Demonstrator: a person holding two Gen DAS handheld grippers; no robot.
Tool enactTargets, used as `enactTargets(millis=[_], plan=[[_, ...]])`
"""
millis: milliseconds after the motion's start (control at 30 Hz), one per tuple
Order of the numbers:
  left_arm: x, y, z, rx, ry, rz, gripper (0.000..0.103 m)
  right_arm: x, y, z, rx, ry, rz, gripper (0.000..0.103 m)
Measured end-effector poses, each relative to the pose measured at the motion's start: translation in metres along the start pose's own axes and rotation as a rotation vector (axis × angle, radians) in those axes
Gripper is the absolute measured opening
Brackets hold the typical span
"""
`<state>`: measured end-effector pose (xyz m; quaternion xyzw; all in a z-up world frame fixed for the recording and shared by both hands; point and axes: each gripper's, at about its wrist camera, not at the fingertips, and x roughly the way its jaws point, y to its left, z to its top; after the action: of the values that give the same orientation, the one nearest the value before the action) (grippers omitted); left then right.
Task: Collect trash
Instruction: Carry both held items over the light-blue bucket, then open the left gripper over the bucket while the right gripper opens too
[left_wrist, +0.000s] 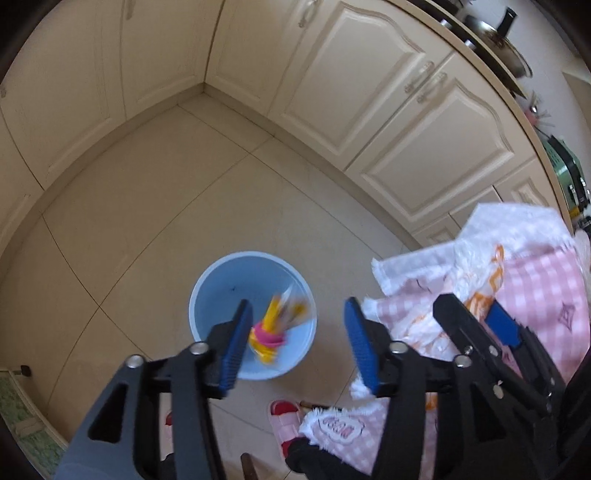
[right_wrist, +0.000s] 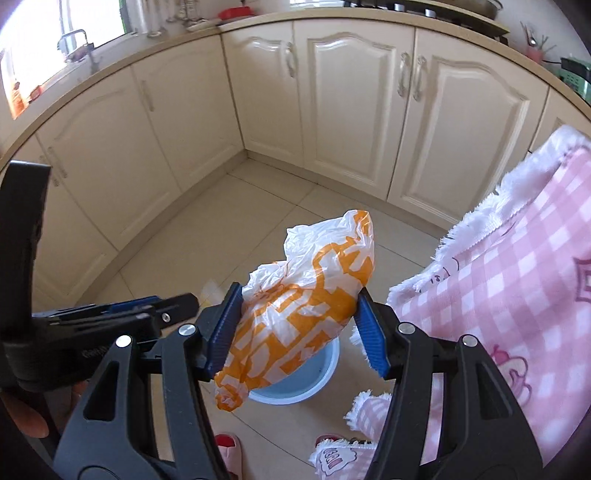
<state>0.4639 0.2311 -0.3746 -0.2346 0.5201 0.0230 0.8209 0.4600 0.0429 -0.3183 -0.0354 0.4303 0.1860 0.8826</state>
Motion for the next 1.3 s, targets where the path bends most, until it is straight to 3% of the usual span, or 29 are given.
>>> enactTargets(millis=[333, 667, 767, 1033, 1300], plan=[[-0.004, 0.034, -0.011, -0.036, 0.001, 0.117, 0.055, 0.037, -0.001, -0.007, 0.077, 0.092, 0.09, 0.06], [-0.027, 0.052, -0.016, -0.07, -0.024, 0.143, 0.055, 0.049, 0.012, 0.008, 0.113, 0.099, 0.144, 0.064], [-0.038, 0.053, -0.017, -0.077, -0.047, 0.127, 0.058, 0.044, 0.015, 0.014, 0.121, 0.079, 0.152, 0.076], [-0.072, 0.049, -0.021, -0.09, -0.091, 0.104, 0.059, -0.001, 0.015, 0.02, 0.132, 0.012, 0.144, 0.076], [-0.138, 0.029, -0.04, -0.093, -0.179, 0.076, 0.059, -0.1, 0.02, 0.015, 0.097, -0.133, 0.132, 0.076]])
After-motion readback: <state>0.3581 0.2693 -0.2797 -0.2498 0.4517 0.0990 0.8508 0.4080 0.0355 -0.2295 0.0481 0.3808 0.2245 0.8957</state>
